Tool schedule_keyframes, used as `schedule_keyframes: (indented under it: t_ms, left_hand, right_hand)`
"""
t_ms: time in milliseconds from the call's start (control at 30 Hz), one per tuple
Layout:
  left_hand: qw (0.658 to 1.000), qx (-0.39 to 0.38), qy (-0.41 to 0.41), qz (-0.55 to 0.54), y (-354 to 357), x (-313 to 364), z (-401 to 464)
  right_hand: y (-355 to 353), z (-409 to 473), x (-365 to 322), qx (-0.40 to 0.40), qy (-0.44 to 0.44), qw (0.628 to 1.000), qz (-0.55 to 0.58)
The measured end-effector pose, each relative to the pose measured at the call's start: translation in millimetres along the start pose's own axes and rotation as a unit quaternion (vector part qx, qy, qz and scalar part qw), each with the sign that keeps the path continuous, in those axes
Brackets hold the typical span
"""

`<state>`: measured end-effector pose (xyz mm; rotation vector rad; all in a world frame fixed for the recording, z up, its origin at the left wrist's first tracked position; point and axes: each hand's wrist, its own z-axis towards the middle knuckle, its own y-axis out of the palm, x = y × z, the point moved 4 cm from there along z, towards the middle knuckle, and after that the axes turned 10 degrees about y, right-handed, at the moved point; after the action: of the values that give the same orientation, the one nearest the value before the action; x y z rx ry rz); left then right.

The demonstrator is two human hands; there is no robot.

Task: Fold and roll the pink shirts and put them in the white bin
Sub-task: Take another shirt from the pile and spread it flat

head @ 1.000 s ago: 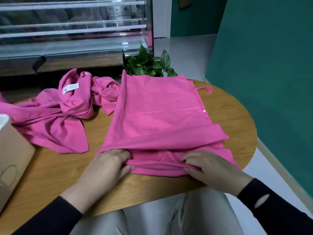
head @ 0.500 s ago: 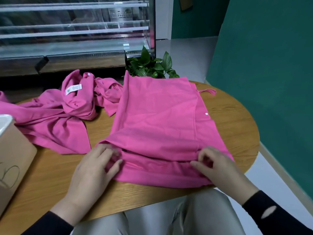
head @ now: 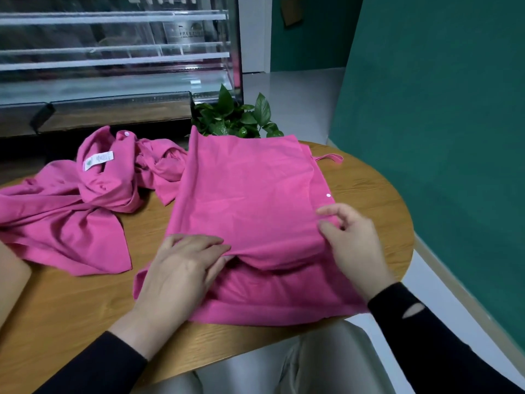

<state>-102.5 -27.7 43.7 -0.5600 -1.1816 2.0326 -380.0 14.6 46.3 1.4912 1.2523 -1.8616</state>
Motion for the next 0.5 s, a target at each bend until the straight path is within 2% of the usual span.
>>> schedule_keyframes:
  t_ms: [67,167,233,300,367,433,500]
  left_hand:
    - [1.000,-0.007,0.013,0.000,-7.6,9.4,6.7]
    - [0.994,-0.111,0.000,-0.021,8.5,10.2,3.1]
    - [0.984,-0.157,0.023,-0.075,20.4,11.8,-4.7]
    - [0.981,-0.162,0.035,-0.100,30.0,12.5,-15.0]
    - [0.983,-0.153,0.028,-0.101,34.2,13.5,-22.9]
    - [0.984,-0.156,0.023,-0.089,39.5,13.7,-28.8]
    - [0.984,-0.160,0.019,-0.070,40.5,17.3,-32.0]
  right_hand:
    - [-30.5,5.2,-11.4,0.020,-0.007,0.997,0.078]
    - [-54.6,10.4,2.0,-0.017,0.086,0.982,0.164]
    - [-60.0,4.7,27.2,-0.066,0.150,0.978,0.133]
    - [-63.4,-7.0,48.0,-0.097,0.196,0.968,0.123]
    - [-68.1,-18.3,60.9,-0.101,0.203,0.965,0.130]
    - [-75.4,-24.0,69.6,-0.060,0.173,0.979,0.088]
    - [-85.1,-26.7,80.9,0.009,0.138,0.990,-0.026]
